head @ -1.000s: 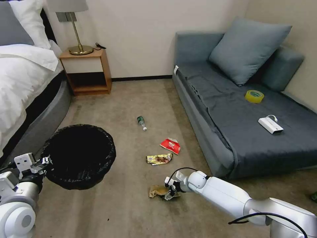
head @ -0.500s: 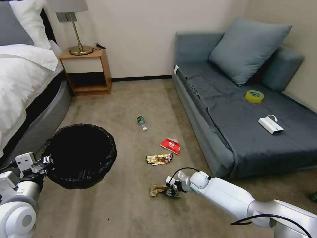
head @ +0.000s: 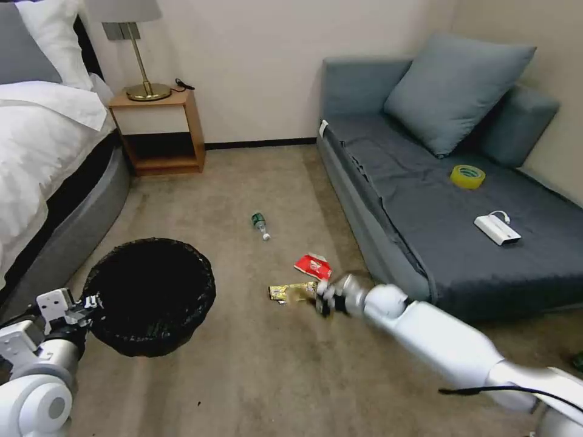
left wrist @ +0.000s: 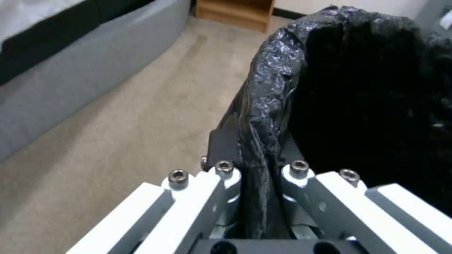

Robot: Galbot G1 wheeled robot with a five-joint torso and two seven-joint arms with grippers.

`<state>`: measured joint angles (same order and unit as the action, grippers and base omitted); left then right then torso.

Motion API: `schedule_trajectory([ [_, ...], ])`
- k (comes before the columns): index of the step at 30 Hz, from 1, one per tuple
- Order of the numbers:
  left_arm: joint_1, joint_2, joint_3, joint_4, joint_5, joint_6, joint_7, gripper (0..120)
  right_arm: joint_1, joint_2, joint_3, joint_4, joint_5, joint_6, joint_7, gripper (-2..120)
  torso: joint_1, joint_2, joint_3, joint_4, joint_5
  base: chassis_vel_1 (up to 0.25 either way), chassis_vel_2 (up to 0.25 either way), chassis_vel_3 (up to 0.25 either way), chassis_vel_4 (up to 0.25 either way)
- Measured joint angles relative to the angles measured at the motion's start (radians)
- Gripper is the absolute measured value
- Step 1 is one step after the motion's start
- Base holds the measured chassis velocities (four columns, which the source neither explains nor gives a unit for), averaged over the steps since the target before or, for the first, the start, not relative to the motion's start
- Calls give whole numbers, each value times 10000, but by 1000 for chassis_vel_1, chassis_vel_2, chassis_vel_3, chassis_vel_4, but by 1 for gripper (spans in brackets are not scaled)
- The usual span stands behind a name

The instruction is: Pick up the trash bin, then pick up the garbage on the floor and place it into the trash bin.

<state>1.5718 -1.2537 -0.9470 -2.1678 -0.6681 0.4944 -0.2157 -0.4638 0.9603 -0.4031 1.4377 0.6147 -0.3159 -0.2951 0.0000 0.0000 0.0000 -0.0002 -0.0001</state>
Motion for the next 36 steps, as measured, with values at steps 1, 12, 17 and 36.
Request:
schedule_trajectory([
  [1,18,-19,147,1,51,-12,16,4,198,-120,124,1022,499,-161,430,0,0,1,-1,0,1,0,0,0,0],
  [12,67,-237,1204,-395,420,-17,33,4,2067,439,-1182,4816,2934,-766,2762,0,0,0,-1,3,-2,0,0,0,0],
  [17,96,-395,1842,-725,629,25,-150,4,2079,1183,-2550,5556,3242,-1031,3513,0,0,1,-1,4,-2,0,0,0,0],
  [36,376,-482,1982,-1491,159,234,-286,4,313,1067,-2862,4120,1328,-1292,3717,19,0,-1,-1,1,2,0,0,0,0],
])
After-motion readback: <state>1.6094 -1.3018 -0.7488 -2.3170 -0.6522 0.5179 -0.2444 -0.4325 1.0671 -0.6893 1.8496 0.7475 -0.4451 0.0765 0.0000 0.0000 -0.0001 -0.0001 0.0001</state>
